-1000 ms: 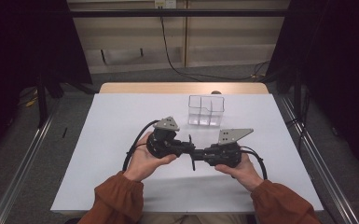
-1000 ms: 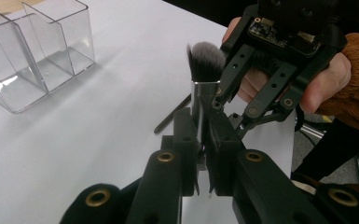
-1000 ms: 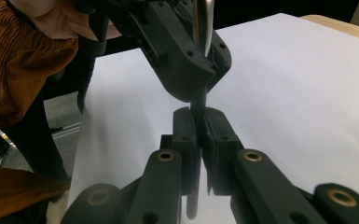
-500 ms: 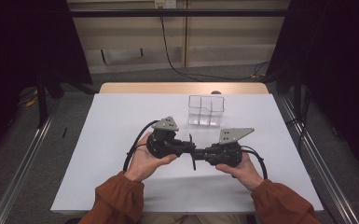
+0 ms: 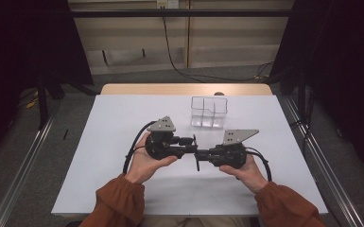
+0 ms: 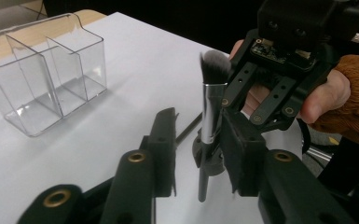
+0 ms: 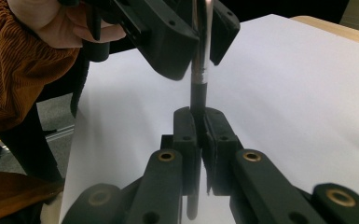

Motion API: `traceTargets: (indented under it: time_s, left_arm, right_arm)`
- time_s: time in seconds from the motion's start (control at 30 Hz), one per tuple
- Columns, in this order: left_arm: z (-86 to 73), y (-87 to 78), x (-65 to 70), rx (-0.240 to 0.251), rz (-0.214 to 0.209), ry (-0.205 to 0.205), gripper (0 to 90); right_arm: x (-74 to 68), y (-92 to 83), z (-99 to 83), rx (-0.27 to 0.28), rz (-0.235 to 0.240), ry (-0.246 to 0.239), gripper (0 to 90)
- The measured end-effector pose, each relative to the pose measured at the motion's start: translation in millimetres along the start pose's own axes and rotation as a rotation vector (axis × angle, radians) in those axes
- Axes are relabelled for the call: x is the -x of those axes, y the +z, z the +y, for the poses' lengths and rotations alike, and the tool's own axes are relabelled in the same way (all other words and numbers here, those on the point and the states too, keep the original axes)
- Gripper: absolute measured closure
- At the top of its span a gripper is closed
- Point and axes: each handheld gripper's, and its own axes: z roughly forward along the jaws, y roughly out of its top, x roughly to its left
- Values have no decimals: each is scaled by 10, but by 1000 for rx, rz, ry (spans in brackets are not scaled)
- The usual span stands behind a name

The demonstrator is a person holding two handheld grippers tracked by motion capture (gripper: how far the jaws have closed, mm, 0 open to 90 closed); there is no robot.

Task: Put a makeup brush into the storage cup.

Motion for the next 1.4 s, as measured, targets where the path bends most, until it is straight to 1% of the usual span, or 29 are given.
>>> traceTargets:
  time_s: [0.07, 0.13, 0.27, 0.33, 0.37, 0.4, 0.5, 0.6, 0.67, 0.7, 0.73, 0.77, 0.8, 0.87, 0.9, 0.97, 1.0, 1.03, 1.1, 1.13, 1.17, 1.2, 1.23, 1.27, 1.3, 1.33, 1.4]
  left_arm:
    - [-7, -24, -10, 10, 16, 0, 603]
    - [-14, -45, -10, 18, 39, -8, 550]
    - [-32, -79, -20, 20, 54, -22, 451]
    - [-44, -95, -26, 25, 78, -30, 347]
    - [-53, -105, -34, 32, 73, -39, 290]
    - [-63, -120, -43, 42, 84, -41, 246]
    - [-109, -175, -66, 65, 128, -37, 145]
    - [-171, -248, -94, 91, 154, -39, 97]
    - [-214, -291, -110, 94, 167, -49, 53]
    - [-235, -315, -112, 101, 196, -51, 43]
    - [-261, -340, -123, 106, 209, -48, 34]
    - [-276, -352, -135, 107, 201, -47, 23]
    - [-291, -365, -140, 104, 215, -54, 23]
    - [-327, -404, -143, 104, 216, -57, 23]
    - [-346, -427, -142, 107, 218, -46, 23]
    - [-384, -468, -146, 119, 215, -73, 21]
    - [-400, -492, -148, 123, 235, -74, 20]
    - [-417, -515, -142, 132, 266, -77, 18]
    - [-450, -572, -151, 152, 285, -78, 17]
    - [-471, -600, -164, 162, 282, -76, 16]
    - [-494, -624, -157, 168, 292, -84, 16]
    - [-518, -652, -155, 170, 308, -79, 16]
    - [-545, -675, -157, 174, 306, -84, 15]
    - [-573, -702, -158, 171, 313, -85, 16]
    - [-600, -725, -155, 175, 334, -89, 16]
    - [-625, -750, -159, 163, 333, -95, 15]
    - [-667, -787, -147, 170, 344, -97, 16]
  right_arm:
    - [2, -9, 0, 2, -1, 2, 842]
    - [4, -17, 2, 2, -6, 2, 841]
    - [6, -29, 4, 6, -10, 4, 841]
    - [7, -42, 6, 6, -15, 5, 841]
    - [8, -46, 6, 7, -17, 5, 841]
    - [10, -51, 6, 8, -19, 5, 841]
    - [11, -69, 7, 11, -26, 6, 841]
    - [18, -88, 2, 10, -32, 9, 841]
    - [29, -97, -5, 12, -36, 16, 841]
    - [33, -100, -7, 12, -38, 15, 841]
    - [32, -105, -9, 11, -41, 17, 841]
    - [29, -109, -10, 12, -42, 21, 841]
    - [25, -110, -10, 13, -44, 22, 841]
    - [13, -116, -11, 14, -43, 22, 841]
    - [7, -119, -13, 15, -47, 20, 841]
    - [5, -125, -17, 12, -47, 22, 841]
    - [8, -124, -20, 12, -46, 25, 841]
    - [13, -123, -22, 12, -50, 27, 841]
    - [15, -118, -27, 8, -56, 28, 841]
    - [13, -116, -28, 6, -57, 30, 841]
    - [11, -115, -29, 6, -58, 29, 841]
    - [10, -116, -28, 6, -59, 29, 841]
    - [10, -119, -27, 7, -60, 29, 841]
    - [13, -124, -26, 9, -61, 32, 841]
    - [18, -129, -25, 11, -64, 34, 841]
    - [24, -132, -25, 15, -65, 35, 841]
    - [36, -144, -24, 15, -73, 40, 841]
